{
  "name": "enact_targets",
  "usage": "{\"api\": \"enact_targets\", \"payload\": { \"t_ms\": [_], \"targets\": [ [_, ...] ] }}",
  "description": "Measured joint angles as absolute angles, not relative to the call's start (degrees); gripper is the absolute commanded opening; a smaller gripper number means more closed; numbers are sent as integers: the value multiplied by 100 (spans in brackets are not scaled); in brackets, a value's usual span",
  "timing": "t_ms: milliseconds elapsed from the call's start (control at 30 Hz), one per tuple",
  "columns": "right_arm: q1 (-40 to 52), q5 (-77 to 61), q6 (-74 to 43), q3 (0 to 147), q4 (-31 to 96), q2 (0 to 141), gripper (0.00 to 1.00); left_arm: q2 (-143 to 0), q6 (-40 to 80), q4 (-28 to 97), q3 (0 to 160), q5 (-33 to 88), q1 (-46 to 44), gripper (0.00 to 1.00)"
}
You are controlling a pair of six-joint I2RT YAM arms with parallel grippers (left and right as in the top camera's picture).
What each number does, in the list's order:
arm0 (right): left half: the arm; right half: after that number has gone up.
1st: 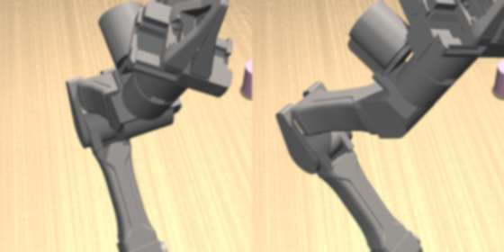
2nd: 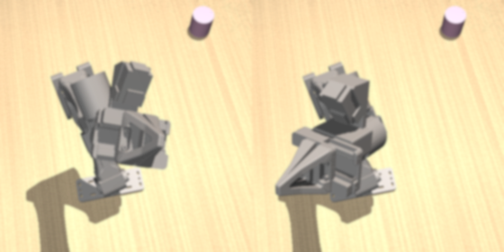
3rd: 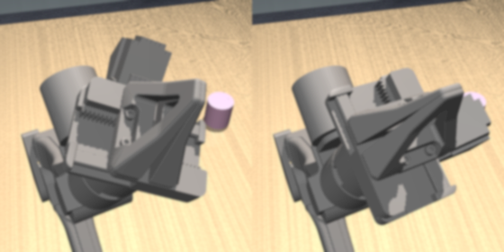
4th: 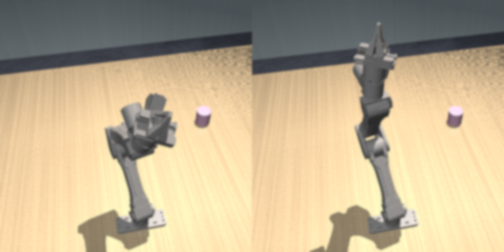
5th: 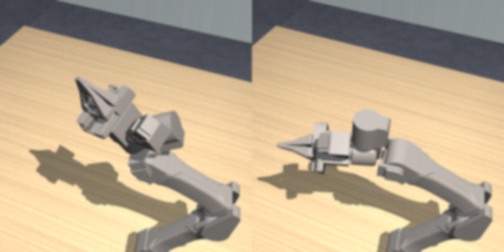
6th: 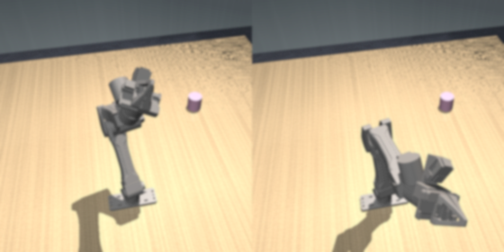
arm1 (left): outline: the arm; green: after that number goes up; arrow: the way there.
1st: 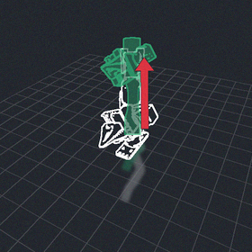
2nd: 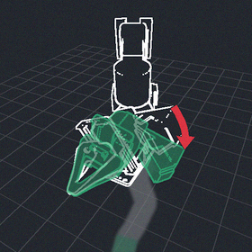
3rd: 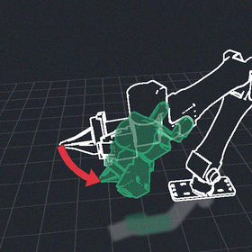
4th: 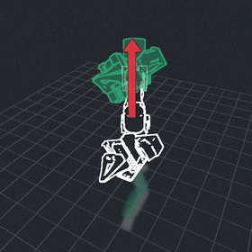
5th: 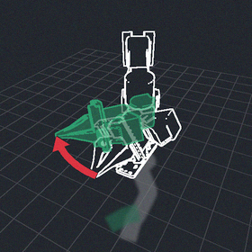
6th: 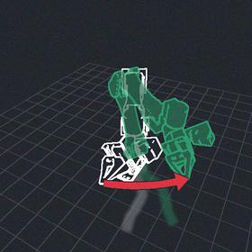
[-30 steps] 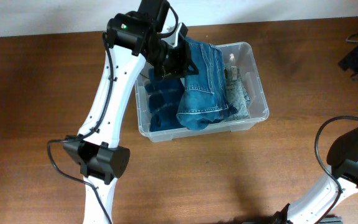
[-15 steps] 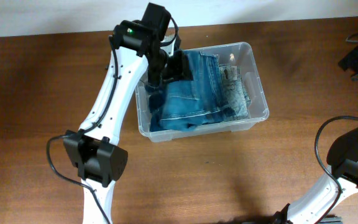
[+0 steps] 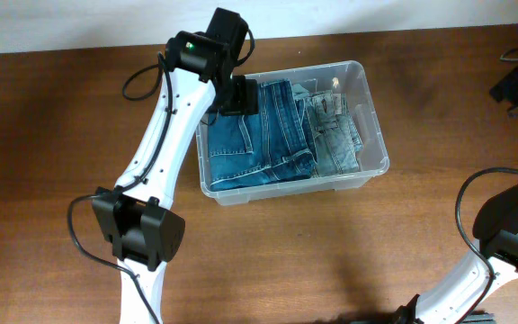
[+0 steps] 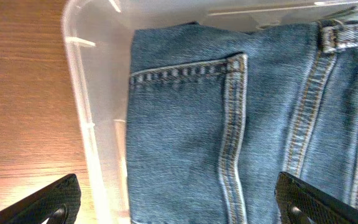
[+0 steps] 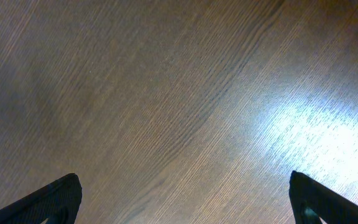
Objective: Pack container
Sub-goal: 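Lower the dark blue jeans onto the garments in the bin, then press the dark blue jeans flat into the bin with the left gripper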
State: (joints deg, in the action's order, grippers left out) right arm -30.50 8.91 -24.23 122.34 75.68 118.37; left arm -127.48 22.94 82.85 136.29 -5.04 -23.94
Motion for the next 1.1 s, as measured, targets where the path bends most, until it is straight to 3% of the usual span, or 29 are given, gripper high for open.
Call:
{"api": "enact_targets", "payload": {
  "t_ms": [67, 133, 200, 233, 267, 467, 1100],
  "targets": [
    [-3050, 891, -2423, 12232, 7568, 11837, 99, -12748, 2250, 8265, 13629, -604, -2394, 98],
    [-3050, 891, -2425, 12234, 7568, 11837, 98, -12748, 2215, 8191, 13629, -655, -2394, 89],
    [-3050, 891, -2427, 12234, 7568, 11837, 99, -12748, 2178, 8110, 13629, -663, -2394, 72],
    [-3050, 891, -2423, 12234, 7568, 11837, 98, -12748, 2163, 8077, 13629, -644, -2394, 54],
    [-3050, 891, -2423, 12234, 7568, 11837, 98, -12748, 2150, 8049, 13629, -578, -2394, 45],
    [-3050, 891, -2425, 12232, 7568, 11837, 98, -12748, 2097, 7874, 13629, -268, -2521, 1],
    [-3050, 893, -2425, 12234, 7568, 11837, 98, -12748, 2097, 5328, 11990, -104, -3148, 1]
  ]
}}
